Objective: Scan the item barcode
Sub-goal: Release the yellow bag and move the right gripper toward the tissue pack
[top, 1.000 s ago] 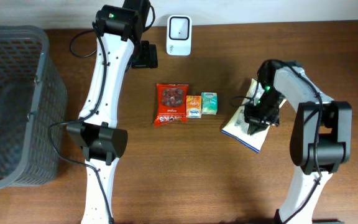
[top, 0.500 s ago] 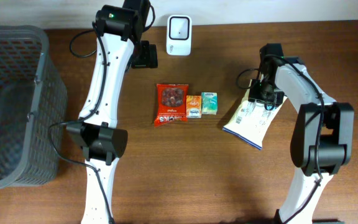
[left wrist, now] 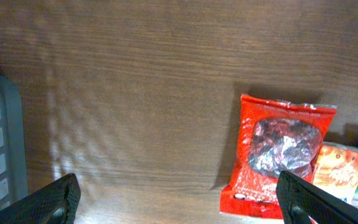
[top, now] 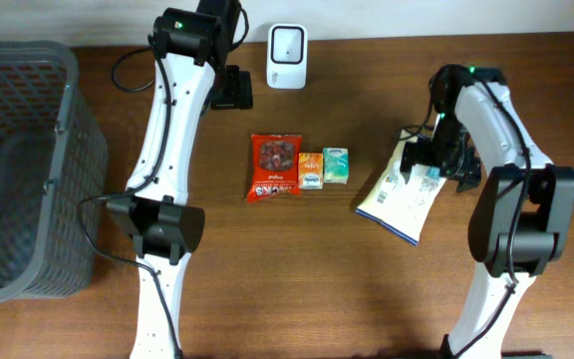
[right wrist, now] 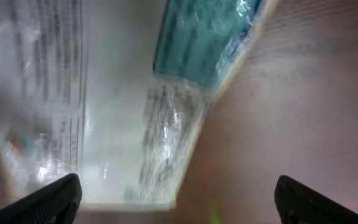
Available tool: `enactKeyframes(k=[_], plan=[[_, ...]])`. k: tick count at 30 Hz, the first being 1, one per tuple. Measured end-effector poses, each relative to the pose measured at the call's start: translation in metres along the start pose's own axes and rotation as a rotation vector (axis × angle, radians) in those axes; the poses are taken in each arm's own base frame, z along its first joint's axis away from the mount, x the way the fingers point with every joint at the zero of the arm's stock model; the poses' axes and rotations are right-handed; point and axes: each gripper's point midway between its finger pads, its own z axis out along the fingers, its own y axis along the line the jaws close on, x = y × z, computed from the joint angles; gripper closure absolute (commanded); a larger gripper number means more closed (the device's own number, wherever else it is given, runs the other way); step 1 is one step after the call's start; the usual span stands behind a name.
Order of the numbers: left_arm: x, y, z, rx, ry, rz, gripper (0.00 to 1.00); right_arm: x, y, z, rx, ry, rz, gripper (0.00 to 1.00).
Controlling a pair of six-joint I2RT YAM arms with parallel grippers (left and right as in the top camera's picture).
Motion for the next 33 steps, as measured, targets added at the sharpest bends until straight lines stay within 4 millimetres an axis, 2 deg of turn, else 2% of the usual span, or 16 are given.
enactKeyframes(k=[1, 4, 7, 10, 13, 14, 16, 17, 18, 19, 22, 24, 28, 29, 32, 33], plan=[[0.000, 0.000, 0.000, 0.000, 0.000, 0.000, 0.01, 0.007, -0.002, 0.020, 0.009, 0.029, 0.000, 0.02], [0.000, 0.000, 0.000, 0.000, 0.000, 0.000, 0.01, 0.011, 0.000, 0.041, -0.003, 0.043, 0.000, 0.01], [0.000, 0.000, 0.000, -0.001, 0.000, 0.000, 0.01, 0.011, 0.000, 0.043, -0.016, 0.028, 0.000, 0.01], [0.000, 0.000, 0.000, -0.001, 0.001, 0.000, 0.01, 0.016, -0.012, 0.032, -0.010, 0.071, 0.032, 0.02], [0.000, 0.000, 0.000, 0.000, 0.000, 0.000, 0.01, 0.001, -0.018, -0.005, -0.060, 0.038, 0.067, 0.02], [0.000, 0.000, 0.000, -0.001, 0.001, 0.000, 0.01, -0.013, -0.007, -0.025, -0.128, -0.021, 0.049, 0.02], [0.000, 0.000, 0.000, -0.001, 0.001, 0.000, 0.01, -0.023, 0.015, -0.032, -0.239, -0.067, -0.016, 0.02], [0.000, 0.000, 0.000, -0.001, 0.001, 0.000, 0.01, -0.028, 0.031, -0.036, -0.298, -0.095, -0.067, 0.20], [0.000, 0.000, 0.000, -0.001, 0.001, 0.000, 0.01, -0.030, 0.046, -0.038, -0.335, -0.114, -0.109, 0.29], [0.000, 0.000, 0.000, 0.000, 0.000, 0.000, 0.01, -0.032, 0.055, -0.040, -0.348, -0.132, -0.138, 0.30], [0.000, 0.000, 0.000, -0.001, 0.001, 0.000, 0.01, -0.019, 0.108, -0.036, -0.380, -0.152, -0.277, 0.35], [0.000, 0.000, 0.000, -0.001, 0.000, 0.000, 0.01, -0.012, 0.128, -0.030, -0.380, -0.155, -0.316, 0.35], [0.000, 0.000, 0.000, 0.000, 0.001, 0.000, 0.01, -0.005, 0.136, -0.024, -0.348, -0.143, -0.278, 0.53], [0.000, 0.000, 0.000, -0.001, 0.001, 0.000, 0.01, -0.005, 0.135, -0.023, -0.340, -0.140, -0.258, 0.53], [0.000, 0.000, 0.000, -0.001, 0.001, -0.001, 0.01, 0.000, 0.130, 0.003, -0.323, -0.109, -0.224, 0.53], [0.000, 0.000, 0.000, -0.001, 0.001, 0.000, 0.01, 0.010, 0.124, 0.021, -0.302, -0.059, -0.207, 0.52]])
